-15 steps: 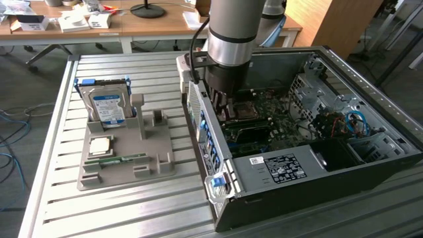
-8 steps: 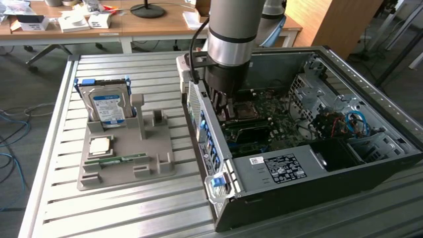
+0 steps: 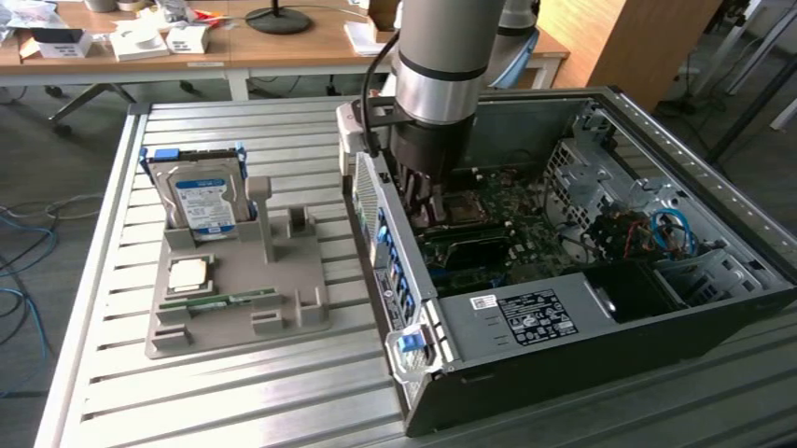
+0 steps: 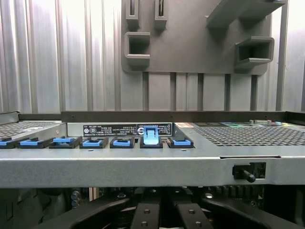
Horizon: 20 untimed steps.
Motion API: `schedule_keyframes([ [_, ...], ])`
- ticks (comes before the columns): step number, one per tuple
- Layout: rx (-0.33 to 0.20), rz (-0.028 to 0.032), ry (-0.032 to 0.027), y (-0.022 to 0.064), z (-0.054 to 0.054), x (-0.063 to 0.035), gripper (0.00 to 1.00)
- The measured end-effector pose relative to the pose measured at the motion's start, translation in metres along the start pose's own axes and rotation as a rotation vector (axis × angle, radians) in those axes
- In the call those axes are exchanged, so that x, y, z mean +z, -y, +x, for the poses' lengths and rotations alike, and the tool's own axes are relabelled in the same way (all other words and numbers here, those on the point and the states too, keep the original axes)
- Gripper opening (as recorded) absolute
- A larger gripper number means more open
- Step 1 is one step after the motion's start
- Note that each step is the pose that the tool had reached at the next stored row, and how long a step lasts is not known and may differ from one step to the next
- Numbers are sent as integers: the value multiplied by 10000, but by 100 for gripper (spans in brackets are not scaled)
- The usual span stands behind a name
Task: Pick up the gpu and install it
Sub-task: 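Press down on the gpu until it lock into place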
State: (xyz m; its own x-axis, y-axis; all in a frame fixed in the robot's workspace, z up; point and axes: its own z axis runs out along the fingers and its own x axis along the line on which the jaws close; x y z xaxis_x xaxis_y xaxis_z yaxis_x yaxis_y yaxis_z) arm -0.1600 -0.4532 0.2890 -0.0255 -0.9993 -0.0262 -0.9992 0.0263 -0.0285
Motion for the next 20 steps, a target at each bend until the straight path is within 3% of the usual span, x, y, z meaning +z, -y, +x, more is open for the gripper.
schedule_keyframes([
  [10,67,2,-2,91,-2,3,11],
  [20,187,6,-5,286,-7,9,11],
])
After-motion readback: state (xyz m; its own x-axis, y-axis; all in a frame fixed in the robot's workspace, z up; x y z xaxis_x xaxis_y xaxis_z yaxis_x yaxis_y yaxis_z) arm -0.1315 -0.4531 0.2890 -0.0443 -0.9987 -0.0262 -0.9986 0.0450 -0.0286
